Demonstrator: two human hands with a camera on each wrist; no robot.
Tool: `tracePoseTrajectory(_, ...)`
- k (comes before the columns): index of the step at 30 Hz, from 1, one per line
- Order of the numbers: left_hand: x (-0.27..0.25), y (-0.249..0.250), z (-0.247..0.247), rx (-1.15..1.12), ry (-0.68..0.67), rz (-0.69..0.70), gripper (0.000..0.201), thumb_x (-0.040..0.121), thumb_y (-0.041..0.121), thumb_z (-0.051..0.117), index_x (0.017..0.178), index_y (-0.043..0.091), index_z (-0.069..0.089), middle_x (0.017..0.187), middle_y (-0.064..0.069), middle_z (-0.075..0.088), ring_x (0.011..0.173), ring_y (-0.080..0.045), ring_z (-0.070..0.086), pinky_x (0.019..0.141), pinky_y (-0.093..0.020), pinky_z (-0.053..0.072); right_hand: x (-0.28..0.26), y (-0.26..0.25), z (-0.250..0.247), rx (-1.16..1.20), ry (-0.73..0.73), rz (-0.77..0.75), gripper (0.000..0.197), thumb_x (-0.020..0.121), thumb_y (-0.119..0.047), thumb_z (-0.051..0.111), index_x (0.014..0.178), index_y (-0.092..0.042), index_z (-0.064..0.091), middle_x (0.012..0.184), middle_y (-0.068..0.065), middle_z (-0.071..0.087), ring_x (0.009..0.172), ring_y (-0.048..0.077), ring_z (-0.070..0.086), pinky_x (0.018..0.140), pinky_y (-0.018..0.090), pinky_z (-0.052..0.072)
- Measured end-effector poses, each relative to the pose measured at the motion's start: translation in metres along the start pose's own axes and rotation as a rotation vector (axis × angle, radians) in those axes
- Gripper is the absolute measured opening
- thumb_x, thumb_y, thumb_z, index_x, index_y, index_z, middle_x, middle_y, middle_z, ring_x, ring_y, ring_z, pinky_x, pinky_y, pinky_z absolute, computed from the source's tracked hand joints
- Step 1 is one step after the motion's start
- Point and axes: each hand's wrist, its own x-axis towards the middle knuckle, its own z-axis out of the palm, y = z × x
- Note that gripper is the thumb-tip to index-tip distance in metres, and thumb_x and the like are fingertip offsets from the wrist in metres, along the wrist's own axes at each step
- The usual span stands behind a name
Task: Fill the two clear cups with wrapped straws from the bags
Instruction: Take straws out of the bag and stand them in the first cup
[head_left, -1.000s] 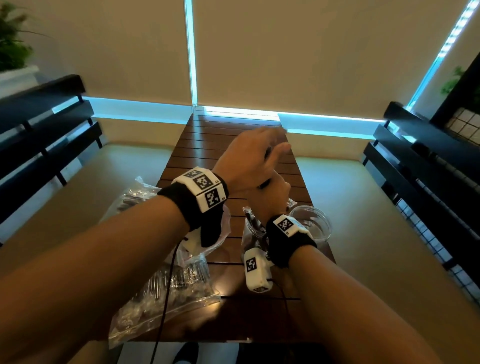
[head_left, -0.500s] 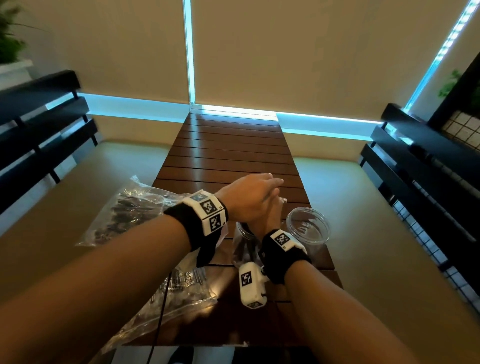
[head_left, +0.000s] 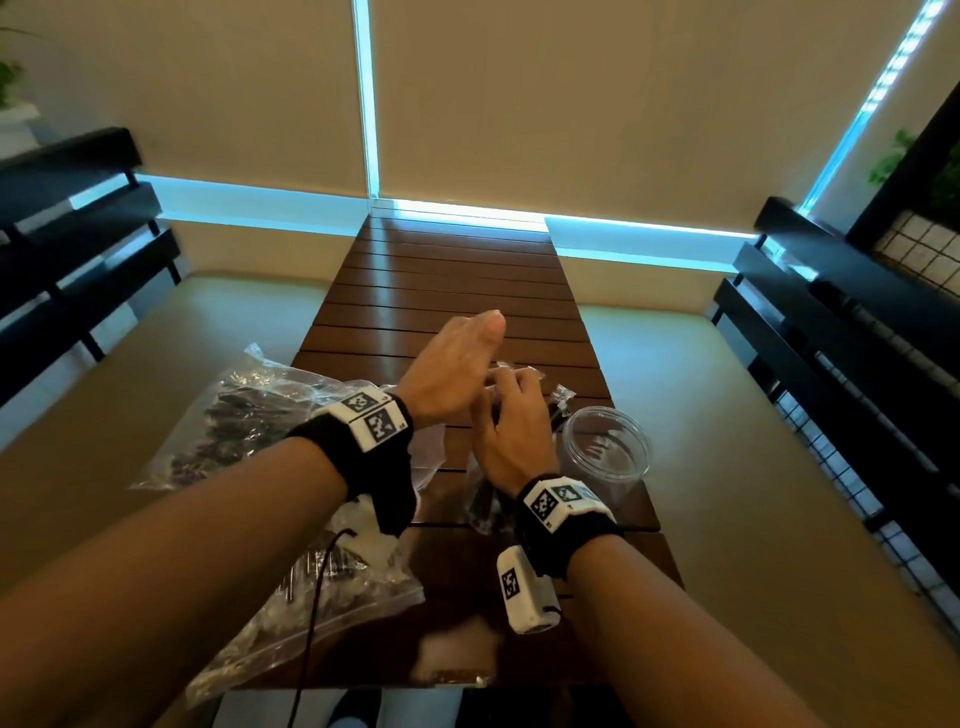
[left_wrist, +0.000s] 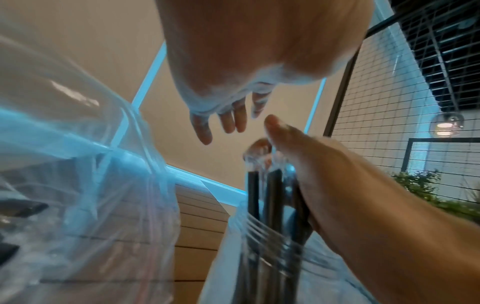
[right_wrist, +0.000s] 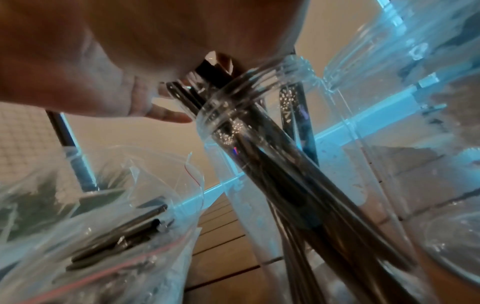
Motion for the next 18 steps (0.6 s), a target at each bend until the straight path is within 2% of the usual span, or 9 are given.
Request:
tracePoseTrajectory(2, 0.002, -0.013, -0.011, 0.094, 0.108, 0.02, 0.044, 0.107, 0.04, 0.024, 0.072, 0.022, 0.043, 0.075, 0.001, 0.043, 0.066, -0.003, 0.035, 0.066, -0.029, 0.034, 0.001, -0.001, 0.0, -0.025, 0.039, -0.014, 0.042, 0.097, -0.053, 0.037, 0.106, -0.016, 0.055, 0.103, -0.002, 0.048, 0.084, 0.006, 0.048, 0.068, 0.015, 0.038)
tracePoseTrajectory(3, 0.003, -0.021, -0.017, 0.139, 0.134, -0.014, 0.047, 0.107, 0.039, 0.028, 0.072, 0.015, 0.048, 0.072, -0.003, 0.046, 0.065, -0.009, 0.039, 0.065, -0.035, 0.036, 0.004, -0.002, 0.001, -0.031, 0.074, -0.007, 0.04, 0.099, -0.048, 0.035, 0.101, -0.015, 0.057, 0.1, -0.002, 0.048, 0.082, 0.007, 0.047, 0.067, 0.015, 0.035)
tracePoseTrajectory(4, 0.002, -0.031, -0.024, 0.19, 0.139, -0.068, 0.045, 0.105, 0.039, 0.032, 0.077, 0.013, 0.056, 0.076, -0.007, 0.053, 0.07, -0.015, 0.048, 0.068, -0.04, 0.04, 0.007, -0.002, 0.001, -0.044, 0.093, 0.004, 0.037, 0.101, -0.04, 0.033, 0.094, -0.013, 0.057, 0.097, -0.002, 0.049, 0.08, 0.009, 0.045, 0.066, 0.018, 0.034)
tracePoseTrajectory(6, -0.002, -0.047, -0.038, 0.362, 0.055, -0.254, 0.04, 0.097, 0.046, 0.042, 0.106, 0.016, 0.066, 0.109, -0.011, 0.061, 0.099, -0.024, 0.058, 0.09, -0.044, 0.048, 0.009, 0.001, 0.004, -0.112, 0.028, 0.074, 0.032, 0.101, -0.026, 0.033, 0.083, -0.011, 0.055, 0.093, 0.0, 0.049, 0.077, 0.013, 0.045, 0.07, 0.027, 0.039)
tracePoseTrajectory(8, -0.01, -0.055, -0.049, 0.564, -0.127, -0.419, 0.057, 0.084, 0.056, 0.05, 0.128, 0.021, 0.058, 0.135, -0.011, 0.051, 0.12, -0.028, 0.053, 0.102, -0.049, 0.044, 0.008, 0.002, 0.005, -0.165, -0.08, 0.091, 0.026, 0.098, -0.016, 0.037, 0.079, -0.01, 0.053, 0.09, 0.002, 0.05, 0.078, 0.018, 0.047, 0.074, 0.034, 0.044)
tracePoseTrajectory(11, -0.025, -0.06, -0.056, 0.746, -0.294, -0.553, 0.077, 0.075, 0.061, 0.062, 0.14, 0.024, 0.046, 0.144, -0.011, 0.038, 0.129, -0.032, 0.046, 0.105, -0.048, 0.042, 0.01, -0.001, 0.002, -0.191, -0.164, 0.056, 0.026, 0.094, -0.011, 0.037, 0.079, -0.004, 0.058, 0.088, 0.01, 0.055, 0.084, 0.026, 0.052, 0.079, 0.04, 0.046)
tracePoseTrajectory(13, -0.034, -0.063, -0.058, 0.805, -0.321, -0.584, 0.077, 0.073, 0.056, 0.066, 0.139, 0.022, 0.046, 0.14, -0.012, 0.04, 0.125, -0.032, 0.049, 0.101, -0.045, 0.046, 0.012, -0.001, 0.001, -0.177, -0.148, 0.087, 0.027, 0.098, -0.014, 0.037, 0.081, -0.008, 0.058, 0.09, 0.008, 0.055, 0.086, 0.024, 0.051, 0.084, 0.041, 0.046)
tracePoseTrajectory(15, -0.041, -0.064, -0.06, 0.82, -0.293, -0.612, 0.063, 0.076, 0.044, 0.066, 0.132, 0.02, 0.049, 0.134, -0.011, 0.043, 0.12, -0.033, 0.053, 0.098, -0.044, 0.048, 0.013, -0.004, -0.001, -0.128, -0.025, 0.12, 0.028, 0.1, -0.027, 0.035, 0.088, -0.015, 0.057, 0.096, 0.001, 0.052, 0.089, 0.017, 0.048, 0.085, 0.04, 0.046)
tracePoseTrajectory(18, -0.046, -0.061, -0.068, 0.771, -0.191, -0.601, 0.038, 0.077, 0.028, 0.062, 0.114, 0.017, 0.056, 0.124, -0.009, 0.053, 0.111, -0.033, 0.059, 0.089, -0.042, 0.052, 0.015, -0.025, -0.003, -0.147, 0.138, -0.093, 0.02, 0.094, -0.029, 0.045, 0.095, -0.016, 0.06, 0.102, 0.001, 0.053, 0.094, 0.016, 0.045, 0.082, 0.032, 0.044)
